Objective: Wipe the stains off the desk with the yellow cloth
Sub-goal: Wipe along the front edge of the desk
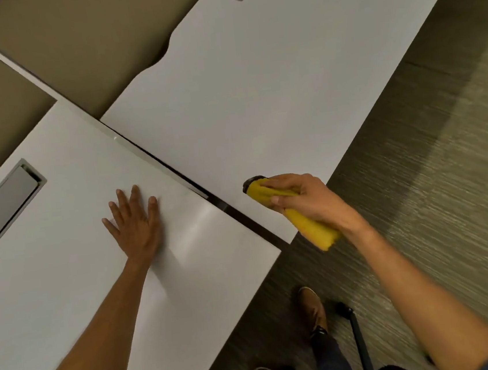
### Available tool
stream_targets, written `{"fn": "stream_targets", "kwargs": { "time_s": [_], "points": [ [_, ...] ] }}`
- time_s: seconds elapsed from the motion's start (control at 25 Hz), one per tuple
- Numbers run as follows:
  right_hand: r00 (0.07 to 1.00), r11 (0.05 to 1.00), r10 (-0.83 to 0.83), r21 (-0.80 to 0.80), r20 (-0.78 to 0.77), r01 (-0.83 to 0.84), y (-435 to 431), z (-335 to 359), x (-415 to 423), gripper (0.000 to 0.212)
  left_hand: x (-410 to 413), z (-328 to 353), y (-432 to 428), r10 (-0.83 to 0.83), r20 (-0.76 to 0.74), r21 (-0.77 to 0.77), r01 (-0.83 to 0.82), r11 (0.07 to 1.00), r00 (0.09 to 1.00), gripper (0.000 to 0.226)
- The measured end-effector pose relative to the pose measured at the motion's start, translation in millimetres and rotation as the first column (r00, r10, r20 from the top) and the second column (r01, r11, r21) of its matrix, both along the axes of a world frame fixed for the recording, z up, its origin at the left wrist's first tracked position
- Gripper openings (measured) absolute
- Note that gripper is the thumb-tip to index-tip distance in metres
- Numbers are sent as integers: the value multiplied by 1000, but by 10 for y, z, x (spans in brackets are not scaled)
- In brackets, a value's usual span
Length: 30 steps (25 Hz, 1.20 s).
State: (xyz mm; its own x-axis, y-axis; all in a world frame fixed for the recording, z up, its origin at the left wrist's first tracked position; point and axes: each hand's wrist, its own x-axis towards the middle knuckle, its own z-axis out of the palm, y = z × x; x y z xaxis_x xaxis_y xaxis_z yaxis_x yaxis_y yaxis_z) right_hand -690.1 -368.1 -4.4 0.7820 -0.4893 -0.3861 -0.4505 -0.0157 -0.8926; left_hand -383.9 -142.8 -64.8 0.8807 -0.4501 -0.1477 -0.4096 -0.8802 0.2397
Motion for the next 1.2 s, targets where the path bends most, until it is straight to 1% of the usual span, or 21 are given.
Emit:
{"fn": "stream_targets", "kwargs": {
  "time_s": [0.2,0.36,0.52,0.76,1.08,1.2],
  "points": [
    [996,995,84,51,31,-85,-277,-302,455,38,10,-78,-10,30,20,-23,-30,999,999,68],
    [979,978,191,64,75,-196,-296,-527,814,38,31,-77,-36,44,39,-29,-43,999,998,73],
    [968,966,230,93,100,-240,-289,-703,1033,41,39,-97,-61,48,47,-15,-47,999,998,74],
    [961,958,241,126,133,-258,-249,-821,1203,41,62,-118,-70,61,58,-21,-60,998,996,78],
    [917,908,367,152,160,-390,-60,-806,1228,41,87,-130,-50,50,70,-24,-48,999,996,77],
    [899,894,410,126,154,-429,-78,-774,1191,39,85,-135,-51,50,65,-31,-48,998,997,72]
  ]
}}
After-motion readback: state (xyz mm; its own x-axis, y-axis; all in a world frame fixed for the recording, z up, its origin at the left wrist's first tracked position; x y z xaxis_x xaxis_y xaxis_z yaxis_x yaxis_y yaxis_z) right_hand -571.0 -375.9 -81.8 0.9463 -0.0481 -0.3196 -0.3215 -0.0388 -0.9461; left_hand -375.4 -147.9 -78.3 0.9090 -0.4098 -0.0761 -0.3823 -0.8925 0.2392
